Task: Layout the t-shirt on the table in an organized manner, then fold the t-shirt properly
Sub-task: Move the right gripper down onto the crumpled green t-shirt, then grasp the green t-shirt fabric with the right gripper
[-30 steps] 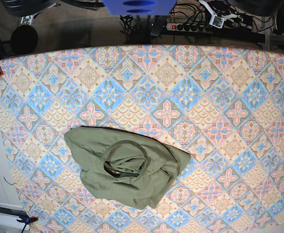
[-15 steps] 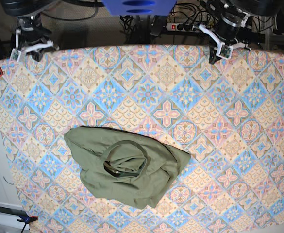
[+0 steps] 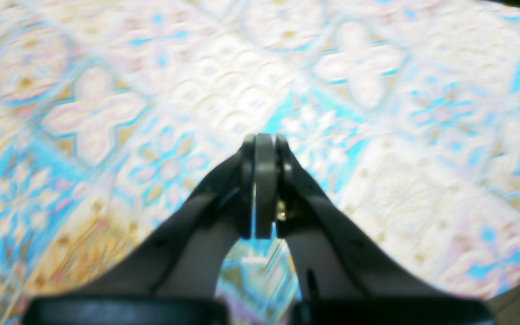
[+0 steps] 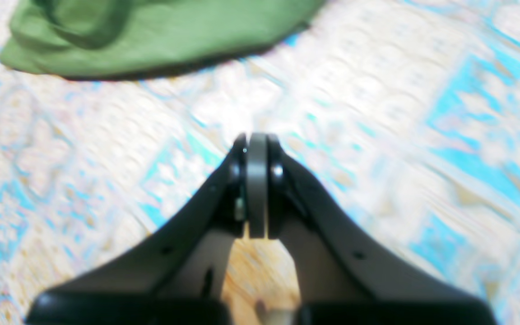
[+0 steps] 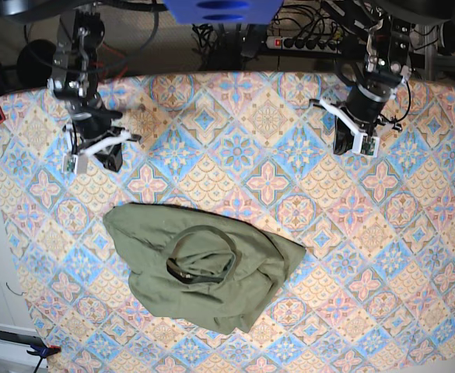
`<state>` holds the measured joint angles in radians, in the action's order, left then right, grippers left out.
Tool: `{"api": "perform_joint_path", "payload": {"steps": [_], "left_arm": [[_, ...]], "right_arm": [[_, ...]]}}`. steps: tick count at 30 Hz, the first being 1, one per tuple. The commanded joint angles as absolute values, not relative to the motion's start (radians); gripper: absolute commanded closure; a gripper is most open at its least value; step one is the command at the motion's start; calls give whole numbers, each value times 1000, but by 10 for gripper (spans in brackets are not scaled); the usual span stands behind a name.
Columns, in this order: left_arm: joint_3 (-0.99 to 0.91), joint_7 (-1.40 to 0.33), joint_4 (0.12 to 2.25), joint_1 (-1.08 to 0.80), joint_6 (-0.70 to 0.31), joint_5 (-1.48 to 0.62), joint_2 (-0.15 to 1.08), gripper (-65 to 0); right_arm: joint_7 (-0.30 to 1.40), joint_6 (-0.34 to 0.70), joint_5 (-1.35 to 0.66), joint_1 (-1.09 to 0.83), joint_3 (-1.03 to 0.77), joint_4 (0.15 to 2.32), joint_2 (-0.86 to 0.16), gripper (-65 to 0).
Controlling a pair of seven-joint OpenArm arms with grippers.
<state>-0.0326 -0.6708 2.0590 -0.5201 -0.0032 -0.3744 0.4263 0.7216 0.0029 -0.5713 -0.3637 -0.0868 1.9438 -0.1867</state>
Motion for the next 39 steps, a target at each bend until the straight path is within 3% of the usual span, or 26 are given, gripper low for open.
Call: {"api": "perform_joint_path", "payload": {"steps": [1,9,15,19,25,39], "left_arm": [[-54,-668,2075,-489,5,-394,429,0],[-74,-828,2071,-317,4,-449,374,0],[-73,-834,2048,-278,4,-447,372,-2],[-73,-834,2034,-275,4,-447,372,-99],[-73,-834,2034,-278,4,-447,372,-217],[-71,-834,2034,-278,4,-449,371,-223]], "right_arm": [[680,12,-549,-315,-71,1959,-199,0],[679,12,-283,-64,174,1833,-199,-6],[679,12,-259,102,234,1699,-199,-145],[679,12,-263,177,246,1603,-199,-222],[679,12,-263,321,297,1455,-199,-245],[679,12,-260,429,364,1294,-170,-303]]}}
